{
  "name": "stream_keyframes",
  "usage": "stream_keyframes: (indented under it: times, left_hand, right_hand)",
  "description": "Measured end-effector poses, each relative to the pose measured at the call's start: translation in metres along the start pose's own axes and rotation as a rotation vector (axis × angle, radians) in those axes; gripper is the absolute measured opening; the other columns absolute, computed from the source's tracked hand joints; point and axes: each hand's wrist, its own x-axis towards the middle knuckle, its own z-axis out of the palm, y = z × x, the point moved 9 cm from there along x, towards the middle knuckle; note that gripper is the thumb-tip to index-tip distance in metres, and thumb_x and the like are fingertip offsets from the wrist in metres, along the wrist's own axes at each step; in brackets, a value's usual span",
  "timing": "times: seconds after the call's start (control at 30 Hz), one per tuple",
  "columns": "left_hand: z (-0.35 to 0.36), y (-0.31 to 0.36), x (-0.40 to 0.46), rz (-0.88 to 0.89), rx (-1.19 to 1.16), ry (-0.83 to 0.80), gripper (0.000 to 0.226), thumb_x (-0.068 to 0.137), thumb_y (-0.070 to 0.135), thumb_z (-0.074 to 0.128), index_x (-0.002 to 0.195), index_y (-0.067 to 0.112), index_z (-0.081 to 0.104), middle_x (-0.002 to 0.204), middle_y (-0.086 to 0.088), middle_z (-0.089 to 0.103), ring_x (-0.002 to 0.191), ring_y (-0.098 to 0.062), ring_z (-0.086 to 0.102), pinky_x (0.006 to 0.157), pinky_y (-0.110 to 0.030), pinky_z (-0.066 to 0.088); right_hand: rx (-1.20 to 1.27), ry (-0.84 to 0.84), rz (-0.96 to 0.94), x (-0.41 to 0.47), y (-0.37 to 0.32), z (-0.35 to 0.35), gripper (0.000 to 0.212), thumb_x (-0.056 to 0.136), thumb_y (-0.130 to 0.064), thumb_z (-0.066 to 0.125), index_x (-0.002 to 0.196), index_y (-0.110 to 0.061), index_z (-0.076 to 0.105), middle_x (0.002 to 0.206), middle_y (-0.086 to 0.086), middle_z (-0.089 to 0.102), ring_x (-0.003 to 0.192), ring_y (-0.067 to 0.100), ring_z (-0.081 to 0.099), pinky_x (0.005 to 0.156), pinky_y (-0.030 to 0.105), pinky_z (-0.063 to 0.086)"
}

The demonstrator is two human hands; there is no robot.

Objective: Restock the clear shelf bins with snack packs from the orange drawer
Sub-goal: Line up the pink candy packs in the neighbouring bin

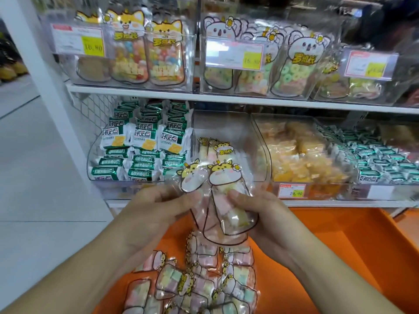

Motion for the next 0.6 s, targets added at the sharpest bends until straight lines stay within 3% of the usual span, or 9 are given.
stream_keyframes:
  times: [0.1,0.17,0.23,0.37,0.4,0.5,0.6]
  left_hand:
    - [0.002,-0.005,-0.008,-0.004,0.043,0.006,0.039,0.076,0.018,0.08,0.112,0.003,0.078,0.113,-0.014,0.078,0.113,-0.029,0.073,0.113,-0.048,0.047]
    - [0.002,-0.01,-0.013,-0.018,-0.021,0.035,0.031,0.09,0.017,0.073,0.119,0.007,0.076,0.113,-0.017,0.078,0.107,-0.036,0.074,0.108,-0.057,0.051]
    - [0.006,-0.014,-0.017,-0.062,-0.104,0.03,0.03,0.099,0.017,0.064,0.127,0.01,0.071,0.11,-0.022,0.077,0.095,-0.041,0.075,0.101,-0.064,0.054]
    - [0.013,-0.014,-0.019,-0.114,-0.229,-0.007,0.038,0.092,0.03,0.066,0.121,0.006,0.072,0.104,-0.027,0.075,0.081,-0.043,0.073,0.073,-0.054,0.064]
    - [0.014,-0.013,-0.019,-0.132,-0.263,-0.028,0.042,0.091,0.036,0.064,0.12,0.007,0.074,0.103,-0.027,0.075,0.081,-0.042,0.073,0.07,-0.052,0.065]
    - [0.015,-0.011,-0.016,-0.137,-0.319,-0.115,0.048,0.1,0.045,0.048,0.12,0.014,0.078,0.106,-0.023,0.074,0.082,-0.037,0.073,0.081,-0.053,0.06]
    - [0.014,-0.009,-0.014,-0.105,-0.286,-0.123,0.038,0.091,0.033,0.06,0.114,0.01,0.08,0.093,-0.024,0.072,0.073,-0.034,0.07,0.065,-0.042,0.058]
  right_hand:
    - [-0.023,-0.013,-0.009,-0.005,-0.001,0.007,0.063,0.075,-0.022,0.086,0.127,0.007,0.066,0.12,0.024,0.074,0.108,0.039,0.072,0.092,0.043,0.056]
    - [-0.043,-0.046,-0.022,-0.007,-0.001,0.013,0.056,0.079,-0.023,0.085,0.12,0.012,0.068,0.109,0.024,0.075,0.094,0.034,0.072,0.079,0.036,0.058]
    - [-0.037,-0.048,-0.032,-0.01,-0.001,0.018,0.052,0.084,-0.021,0.082,0.119,0.014,0.067,0.108,0.026,0.074,0.092,0.034,0.073,0.075,0.035,0.059]
    - [-0.019,-0.028,-0.041,-0.014,-0.003,0.022,0.05,0.087,-0.025,0.075,0.116,0.016,0.067,0.107,0.029,0.074,0.093,0.037,0.074,0.075,0.036,0.059]
    - [-0.018,-0.022,-0.036,-0.014,-0.004,0.022,0.053,0.086,-0.027,0.076,0.116,0.016,0.067,0.108,0.029,0.073,0.094,0.036,0.073,0.076,0.035,0.059]
    - [-0.01,-0.025,-0.034,-0.015,-0.008,0.019,0.058,0.083,-0.029,0.082,0.122,0.013,0.068,0.116,0.028,0.073,0.099,0.036,0.072,0.082,0.036,0.06]
    - [-0.01,-0.033,-0.033,-0.016,-0.008,0.018,0.062,0.082,-0.032,0.08,0.131,0.004,0.066,0.126,0.026,0.071,0.113,0.041,0.07,0.096,0.045,0.057]
